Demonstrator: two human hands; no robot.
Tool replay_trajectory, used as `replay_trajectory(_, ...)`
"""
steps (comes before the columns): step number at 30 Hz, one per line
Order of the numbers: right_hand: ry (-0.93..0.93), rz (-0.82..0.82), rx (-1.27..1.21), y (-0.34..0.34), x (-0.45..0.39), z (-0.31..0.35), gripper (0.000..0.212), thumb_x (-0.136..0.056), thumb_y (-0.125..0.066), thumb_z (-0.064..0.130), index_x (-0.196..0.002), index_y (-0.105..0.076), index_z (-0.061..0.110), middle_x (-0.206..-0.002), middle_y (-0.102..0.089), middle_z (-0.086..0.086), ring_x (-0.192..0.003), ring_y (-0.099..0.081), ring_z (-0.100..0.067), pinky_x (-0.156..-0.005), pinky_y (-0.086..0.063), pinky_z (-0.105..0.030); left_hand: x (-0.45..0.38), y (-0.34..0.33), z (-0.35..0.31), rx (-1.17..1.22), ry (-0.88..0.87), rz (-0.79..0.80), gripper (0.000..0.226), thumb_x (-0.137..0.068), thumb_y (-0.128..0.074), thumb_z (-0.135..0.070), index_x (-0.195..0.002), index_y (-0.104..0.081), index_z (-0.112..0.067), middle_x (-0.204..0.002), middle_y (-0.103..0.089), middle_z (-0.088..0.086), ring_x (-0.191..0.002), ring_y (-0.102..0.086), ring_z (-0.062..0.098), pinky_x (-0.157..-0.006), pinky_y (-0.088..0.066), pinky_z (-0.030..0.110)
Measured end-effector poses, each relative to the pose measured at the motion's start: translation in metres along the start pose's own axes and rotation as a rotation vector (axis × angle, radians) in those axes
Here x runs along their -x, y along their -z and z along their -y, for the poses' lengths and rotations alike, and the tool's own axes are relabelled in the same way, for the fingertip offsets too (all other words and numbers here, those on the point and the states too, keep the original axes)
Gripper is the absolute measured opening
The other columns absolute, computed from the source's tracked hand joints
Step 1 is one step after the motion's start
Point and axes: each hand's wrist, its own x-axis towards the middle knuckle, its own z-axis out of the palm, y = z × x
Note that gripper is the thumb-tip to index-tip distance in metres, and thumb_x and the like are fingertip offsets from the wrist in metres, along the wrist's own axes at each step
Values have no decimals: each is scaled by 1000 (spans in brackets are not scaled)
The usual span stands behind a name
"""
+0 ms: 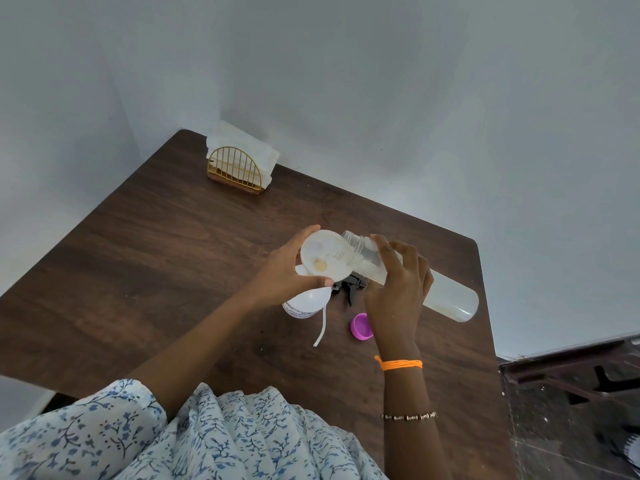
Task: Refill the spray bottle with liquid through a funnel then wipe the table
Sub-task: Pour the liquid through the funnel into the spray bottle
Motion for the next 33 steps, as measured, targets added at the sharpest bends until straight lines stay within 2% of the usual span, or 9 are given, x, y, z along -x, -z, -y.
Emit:
replay_trajectory(5, -4, 9, -6, 2, 0, 1, 69, -61, -68, -12, -120, -59, 22, -116, -58, -8, -112, -48, -29, -98, -29, -36, -1, 0, 1, -2, 2, -4, 90, -70, -80, -28, -142, -26, -32, -140, -40, -9, -119, -40, 5, -95, -37, 24)
replay_trajectory(9, -4, 9, -20, 3, 0, 1, 71, -59, -66, -14, -120, -60, 21, -116, -58, -9, -112, -49, -31, -99, -32, -42, -1, 0, 2, 3, -2, -8, 90, -69, -80, -28, -141, -27, -32, -140, -42, -8, -121, -42, 7, -99, -40, 28)
replay_trajectory(15, 2, 0, -22, 4, 0, 2, 68, -60, -66, -13, -119, -60, 20, -115, -58, -9, -111, -49, -31, -97, -27, -35, 0, 0, 2, 29, 14, 9, 94, -63, -80, -37, -141, -27, -34, -139, -44, -7, -125, -44, 13, -104, -42, 36)
replay_trajectory(18, 0, 2, -24, 4, 0, 2, 69, -60, -66, -14, -119, -60, 20, -115, -58, -9, -111, -49, -31, -98, -30, -39, 0, 0, 1, 25, 12, 7, 94, -63, -80, -37, -140, -28, -35, -140, -44, -7, -126, -44, 13, -105, -42, 39)
replay_trajectory(24, 2, -6, -9, 2, 0, 0, 69, -59, -68, -13, -118, -60, 21, -115, -59, -8, -111, -49, -29, -95, -25, -32, 0, 0, 0, 18, 2, 2, 90, -69, -80, -27, -141, -27, -32, -142, -42, -5, -125, -42, 12, -105, -41, 38)
replay_trajectory(30, 4, -10, -12, 4, 0, 1, 69, -59, -68, -13, -119, -60, 21, -114, -59, -8, -111, -48, -29, -95, -24, -32, 1, 0, 0, 22, 11, 10, 94, -62, -78, -38, -141, -27, -32, -139, -43, -7, -126, -43, 12, -105, -42, 39)
replay_trajectory(33, 10, -9, -6, 4, -1, 1, 69, -59, -67, -13, -119, -60, 21, -114, -59, -8, -110, -49, -29, -95, -26, -33, 0, 0, 0, 19, 6, 8, 92, -67, -81, -31, -142, -27, -31, -141, -42, -6, -127, -42, 13, -105, -41, 38)
